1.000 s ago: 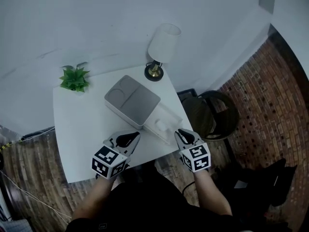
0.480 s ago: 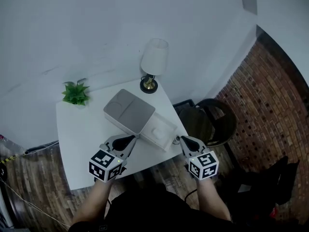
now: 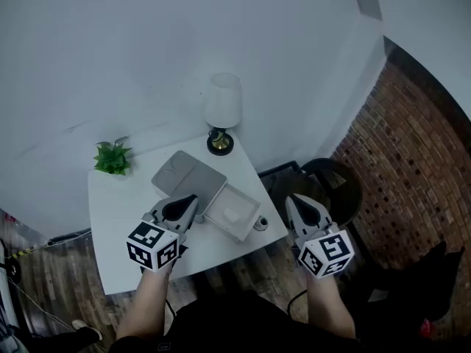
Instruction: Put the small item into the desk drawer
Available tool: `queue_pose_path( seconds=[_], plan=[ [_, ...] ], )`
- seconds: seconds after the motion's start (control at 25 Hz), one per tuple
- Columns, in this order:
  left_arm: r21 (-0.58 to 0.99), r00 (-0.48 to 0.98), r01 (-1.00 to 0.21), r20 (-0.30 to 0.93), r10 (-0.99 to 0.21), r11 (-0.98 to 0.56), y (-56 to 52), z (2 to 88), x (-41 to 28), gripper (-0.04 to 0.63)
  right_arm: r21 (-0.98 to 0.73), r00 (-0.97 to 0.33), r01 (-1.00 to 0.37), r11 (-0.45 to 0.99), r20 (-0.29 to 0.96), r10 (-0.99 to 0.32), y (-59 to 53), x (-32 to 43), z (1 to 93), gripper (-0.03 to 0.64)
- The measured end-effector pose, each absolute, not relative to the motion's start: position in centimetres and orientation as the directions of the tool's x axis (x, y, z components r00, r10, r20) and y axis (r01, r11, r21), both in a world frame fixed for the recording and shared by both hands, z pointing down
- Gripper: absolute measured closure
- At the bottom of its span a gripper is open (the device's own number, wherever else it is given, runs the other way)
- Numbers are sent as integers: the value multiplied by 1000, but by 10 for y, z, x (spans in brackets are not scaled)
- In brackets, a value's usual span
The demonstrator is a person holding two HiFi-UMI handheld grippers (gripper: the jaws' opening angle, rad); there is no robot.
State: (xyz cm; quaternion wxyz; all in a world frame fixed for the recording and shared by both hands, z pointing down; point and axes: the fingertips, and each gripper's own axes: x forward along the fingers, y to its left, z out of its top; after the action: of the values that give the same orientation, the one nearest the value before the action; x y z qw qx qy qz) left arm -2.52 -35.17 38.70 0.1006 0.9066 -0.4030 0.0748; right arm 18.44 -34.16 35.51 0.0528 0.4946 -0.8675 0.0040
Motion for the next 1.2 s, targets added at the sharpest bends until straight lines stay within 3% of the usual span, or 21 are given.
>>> queue_pose_path(
  seconds=[0.28, 0.44, 0.72, 1.2],
  plan=[
    [65, 647, -762, 133, -751, -645, -377, 363, 11, 586, 92, -375, -925, 368, -71, -924, -359, 214, 322, 614],
    [73, 618, -786, 132, -775, -614, -381, 378, 27, 586, 71, -349, -936, 345, -64, -935, -366, 209, 341, 614],
    [42, 587, -806, 170, -791, -590, -388, 399, 36, 586, 46, -421, -907, 419, -28, -907, -363, 197, 363, 614],
    [59, 549, -834, 194, -813, -549, -389, 417, 22, 586, 50, -370, -927, 371, 29, -928, -368, 221, 384, 614]
  ],
)
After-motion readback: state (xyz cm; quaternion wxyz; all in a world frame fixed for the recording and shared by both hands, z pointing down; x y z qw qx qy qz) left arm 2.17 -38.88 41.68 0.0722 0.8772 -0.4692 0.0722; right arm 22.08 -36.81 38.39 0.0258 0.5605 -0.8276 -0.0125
